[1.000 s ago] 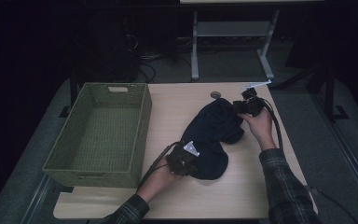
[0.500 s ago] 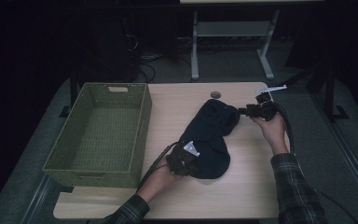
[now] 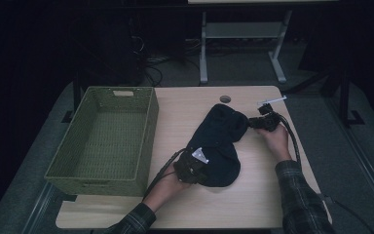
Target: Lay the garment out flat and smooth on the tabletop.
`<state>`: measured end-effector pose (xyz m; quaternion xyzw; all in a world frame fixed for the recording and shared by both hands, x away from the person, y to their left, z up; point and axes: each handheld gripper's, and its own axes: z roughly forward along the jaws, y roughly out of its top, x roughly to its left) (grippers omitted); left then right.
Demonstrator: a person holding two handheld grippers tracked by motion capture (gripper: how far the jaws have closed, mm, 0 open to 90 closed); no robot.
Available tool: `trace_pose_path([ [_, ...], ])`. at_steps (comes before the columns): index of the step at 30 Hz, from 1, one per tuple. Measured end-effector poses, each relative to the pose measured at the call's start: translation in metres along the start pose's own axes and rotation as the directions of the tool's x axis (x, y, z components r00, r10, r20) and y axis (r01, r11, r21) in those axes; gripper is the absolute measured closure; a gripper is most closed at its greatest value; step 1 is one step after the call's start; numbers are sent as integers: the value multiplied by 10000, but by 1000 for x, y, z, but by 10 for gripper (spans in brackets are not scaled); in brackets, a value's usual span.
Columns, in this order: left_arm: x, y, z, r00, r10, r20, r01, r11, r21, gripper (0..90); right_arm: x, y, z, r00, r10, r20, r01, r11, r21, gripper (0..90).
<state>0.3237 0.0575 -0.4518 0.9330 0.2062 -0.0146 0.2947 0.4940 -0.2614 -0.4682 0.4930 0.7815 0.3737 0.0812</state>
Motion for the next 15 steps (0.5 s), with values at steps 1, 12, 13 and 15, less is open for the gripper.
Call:
trace_pose_path([
  [1, 0, 0, 0, 10000, -21, 1, 21, 10000, 4, 897, 1, 0, 1, 10000, 21, 4, -21, 10000, 64, 621],
  [12, -1, 0, 0, 10000, -1, -8, 1, 10000, 21, 898, 14, 4, -8, 9975, -483, 518, 474, 9987, 187, 811],
  [13, -1, 0, 0, 10000, -1, -4, 1, 10000, 19, 898, 16, 6, -13, 9970, -529, 571, 524, 9986, 101, 814],
  [15, -1, 0, 0, 10000, 7, -12, -7, 10000, 21, 897, 19, 12, -28, 9951, -630, 760, 645, 9978, -170, 819],
])
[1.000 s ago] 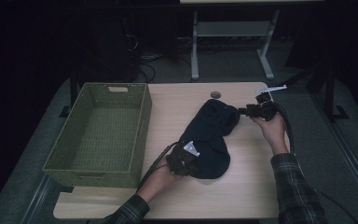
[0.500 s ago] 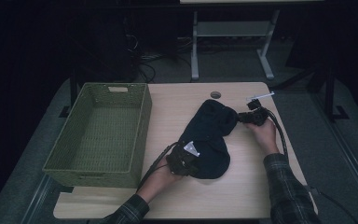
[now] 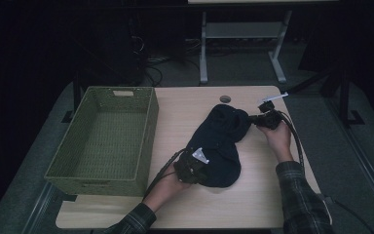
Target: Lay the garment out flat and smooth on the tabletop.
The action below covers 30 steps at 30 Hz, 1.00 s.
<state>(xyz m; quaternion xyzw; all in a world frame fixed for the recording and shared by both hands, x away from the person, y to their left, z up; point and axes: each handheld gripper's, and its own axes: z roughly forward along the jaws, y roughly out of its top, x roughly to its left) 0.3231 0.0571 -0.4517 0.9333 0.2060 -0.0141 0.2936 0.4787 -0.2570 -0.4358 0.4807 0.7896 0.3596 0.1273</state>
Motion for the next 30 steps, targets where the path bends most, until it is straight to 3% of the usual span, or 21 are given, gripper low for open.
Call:
trace_pose_path([
  [3, -1, 0, 0, 10000, 12, -44, -12, 10000, 63, 897, 0, 11, -25, 9986, -154, 505, 163, 9997, -170, 822],
  [7, -1, 1, -1, 10000, 28, -66, -27, 9999, 122, 897, -8, 19, -39, 9949, -356, 947, 370, 9992, -132, 830],
  [12, 0, 0, 0, 10000, 11, -22, -11, 10000, 46, 897, -26, 19, -30, 9899, -219, 1403, 147, 9986, 517, 833],
  [16, 0, 0, -1, 10000, 37, 3, -37, 9999, 99, 897, -35, 10, -15, 9883, 34, 1525, -198, 9942, 1060, 832],
  [17, 0, 0, 0, 10000, 37, -1, -37, 10000, 37, 897, -38, 1, -6, 9870, 266, 1582, -468, 9910, 1255, 826],
  [19, 0, 0, 0, 10000, 38, -4, -38, 10000, 36, 897, -39, -2, -4, 9869, 333, 1579, -521, 9918, 1167, 809],
  [20, 0, 0, 0, 10000, 47, -12, -47, 10000, 30, 897, -40, -9, -5, 9887, 635, 1355, -767, 9926, 942, 720],
  [24, 0, 0, 0, 10000, 31, -10, -31, 10000, 31, 897, -38, -12, -18, 9906, 556, 1247, -632, 9963, 574, 650],
  [27, 0, 0, 0, 10000, 42, -30, -42, 10000, 39, 898, -35, -13, -27, 9936, 506, 1010, -552, 9975, 437, 652],
  [30, -1, 1, 0, 10000, 34, -46, -34, 10000, 39, 897, -21, -17, -47, 9972, 363, 647, -366, 9993, 32, 747],
])
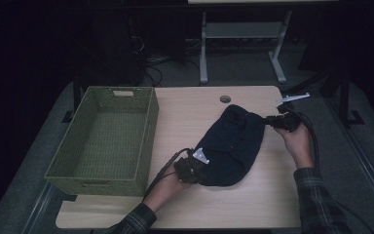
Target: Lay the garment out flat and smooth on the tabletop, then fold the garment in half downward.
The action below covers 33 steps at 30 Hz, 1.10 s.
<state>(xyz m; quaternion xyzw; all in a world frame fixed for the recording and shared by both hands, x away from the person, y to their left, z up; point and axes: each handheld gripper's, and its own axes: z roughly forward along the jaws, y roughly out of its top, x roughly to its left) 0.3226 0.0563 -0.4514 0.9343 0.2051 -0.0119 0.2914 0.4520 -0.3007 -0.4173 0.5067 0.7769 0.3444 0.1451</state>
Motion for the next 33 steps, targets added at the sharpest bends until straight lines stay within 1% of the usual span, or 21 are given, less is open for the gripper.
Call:
trace_pose_path([
  [2, 0, 0, 0, 10000, 3, -13, -3, 10000, 5, 897, 7, -4, -9, 10000, -73, -53, 73, 9999, -108, 797],
  [7, 0, 0, 0, 10000, 8, 17, -8, 10000, 15, 897, 25, -18, -28, 9987, -296, -406, 278, 9986, -441, 896],
  [8, 0, 0, 0, 10000, 8, 17, -8, 10000, 15, 897, 25, -18, -28, 9987, -296, -406, 278, 9986, -441, 896],
  [9, 1, 0, 0, 10000, -6, 52, 6, 10000, 18, 897, 28, -21, -31, 9985, -379, -396, 361, 9984, -440, 897],
  [10, 1, 0, 0, 10000, 11, 71, -12, 10000, 24, 897, 35, -28, -36, 9975, -444, -546, 415, 9977, -532, 899],
  [11, 1, 0, 0, 10000, 46, 66, -47, 10000, 50, 897, 37, -30, -38, 9971, -509, -570, 477, 9973, -559, 899],
  [13, 1, 0, 0, 10000, 80, 48, -80, 10000, 53, 897, 43, -35, -43, 9968, -466, -647, 427, 9973, -599, 899],
  [14, 2, 0, -1, 9999, 108, 40, -108, 9999, 51, 897, 47, -37, -44, 9959, -534, -730, 490, 9969, -620, 899],
  [16, 1, 0, -1, 10000, 54, 54, -54, 10000, 54, 897, 55, -42, -47, 9947, -785, -668, 739, 9949, -689, 899],
  [22, 1, 0, 0, 10000, 21, 59, -21, 10000, 60, 897, 75, -58, -48, 9893, -1228, -789, 1173, 9905, -716, 899],
  [23, 1, 0, -1, 10000, 59, 29, -59, 10000, 65, 897, 78, -61, -48, 9889, -1240, -822, 1187, 9907, -666, 899],
  [24, 1, 0, -1, 10000, 59, 29, -59, 10000, 65, 897, 78, -61, -48, 9889, -1240, -822, 1187, 9907, -666, 899],
  [25, 1, 0, 0, 10000, 40, 44, -40, 10000, 54, 897, 85, -69, -47, 9891, -1200, -858, 1153, 9917, -577, 899],
  [26, 1, 0, 0, 10000, 40, 44, -40, 10000, 54, 897, 85, -69, -47, 9891, -1200, -858, 1153, 9917, -577, 899],
  [27, 1, 0, 0, 10000, 5, 69, -5, 10000, 42, 897, 90, -76, -46, 9886, -1238, -854, 1196, 9914, -523, 899],
  [29, 1, 0, 0, 10000, 11, 58, -12, 10000, 52, 897, 92, -78, -46, 9881, -1257, -884, 1217, 9913, -499, 899],
  [30, 1, 0, 0, 10000, 28, 56, -28, 10000, 79, 897, 94, -82, -45, 9879, -1234, -943, 1191, 9916, -506, 899],
  [31, 1, 0, 0, 10000, 17, 65, -18, 10000, 71, 897, 96, -86, -43, 9865, -1309, -986, 1256, 9904, -581, 899],
  [32, 1, 0, 0, 10000, -14, 90, 14, 10000, 54, 897, 98, -88, -41, 9856, -1386, -973, 1340, 9896, -522, 899],
  [33, 1, 0, 0, 9999, -82, 112, 82, 10000, 22, 897, 99, -93, -35, 9848, -1427, -987, 1380, 9890, -535, 899],
])
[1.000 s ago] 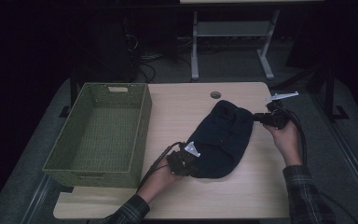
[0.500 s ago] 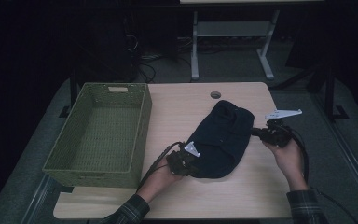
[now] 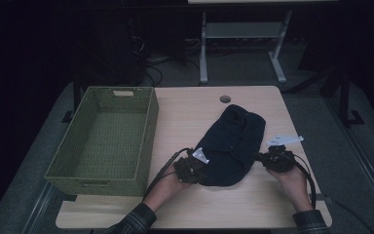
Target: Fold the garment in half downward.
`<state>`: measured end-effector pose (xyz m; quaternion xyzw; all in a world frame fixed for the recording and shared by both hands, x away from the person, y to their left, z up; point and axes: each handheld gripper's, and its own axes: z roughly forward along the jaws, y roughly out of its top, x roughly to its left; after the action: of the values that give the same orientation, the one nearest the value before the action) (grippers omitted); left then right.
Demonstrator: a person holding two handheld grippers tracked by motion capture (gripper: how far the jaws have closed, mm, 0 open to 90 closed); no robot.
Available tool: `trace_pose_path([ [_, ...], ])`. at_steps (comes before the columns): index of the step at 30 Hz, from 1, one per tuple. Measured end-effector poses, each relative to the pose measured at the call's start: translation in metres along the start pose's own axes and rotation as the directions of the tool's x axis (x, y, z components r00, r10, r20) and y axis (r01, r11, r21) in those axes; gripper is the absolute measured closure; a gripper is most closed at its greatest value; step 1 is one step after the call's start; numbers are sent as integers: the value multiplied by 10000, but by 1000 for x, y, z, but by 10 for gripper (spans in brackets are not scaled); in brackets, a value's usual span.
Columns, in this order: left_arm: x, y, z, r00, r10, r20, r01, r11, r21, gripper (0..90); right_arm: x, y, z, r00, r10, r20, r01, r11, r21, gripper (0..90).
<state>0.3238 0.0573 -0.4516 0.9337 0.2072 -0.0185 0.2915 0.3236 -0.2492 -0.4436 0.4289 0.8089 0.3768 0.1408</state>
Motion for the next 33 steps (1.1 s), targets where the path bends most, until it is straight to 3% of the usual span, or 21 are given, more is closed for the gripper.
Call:
trace_pose_path([
  [3, 0, 0, 0, 10000, -9, -20, 9, 10000, 8, 897, 1, -4, 6, 10000, -38, -29, 38, 10000, -4, 900],
  [6, 0, 1, 0, 9999, -115, 1, 115, 9999, 22, 893, 4, -8, 22, 9998, -174, 25, 172, 9987, 480, 900],
  [9, 1, 2, -1, 9995, -273, 183, 273, 9996, 44, 861, 6, -11, 27, 9993, -370, 100, 363, 9975, 611, 900],
  [14, -2, 6, -6, 9995, -313, 28, 312, 9994, 134, 829, 4, -15, 26, 10000, 10, -35, -9, 9993, 369, 900],
  [19, 0, 16, -14, 9999, -59, -123, 61, 9999, 155, 787, 3, -17, 26, 9996, 264, -79, -261, 9991, 319, 900],
  [22, 8, 28, -19, 9992, -13, -396, 19, 9999, 147, 828, 4, -17, 26, 9997, 250, 1, -250, 9991, 330, 900],
  [24, 21, 40, -23, 9978, -286, -590, 279, 9995, -128, 851, 4, -17, 26, 9997, 261, -15, -261, 9991, 340, 900],
  [25, 21, 40, -23, 9978, -286, -590, 279, 9995, -128, 873, 3, -17, 26, 9996, 283, -37, -281, 9991, 317, 900],
  [27, 35, 52, -24, 9941, -534, -942, 492, 9977, -469, 890, 3, -17, 26, 9995, 309, -71, -306, 9990, 326, 900],
  [33, 58, 71, -19, 9851, -721, -1561, 646, 9965, -526, 898, 2, -16, 26, 9994, 320, -115, -316, 9989, 344, 900],
])
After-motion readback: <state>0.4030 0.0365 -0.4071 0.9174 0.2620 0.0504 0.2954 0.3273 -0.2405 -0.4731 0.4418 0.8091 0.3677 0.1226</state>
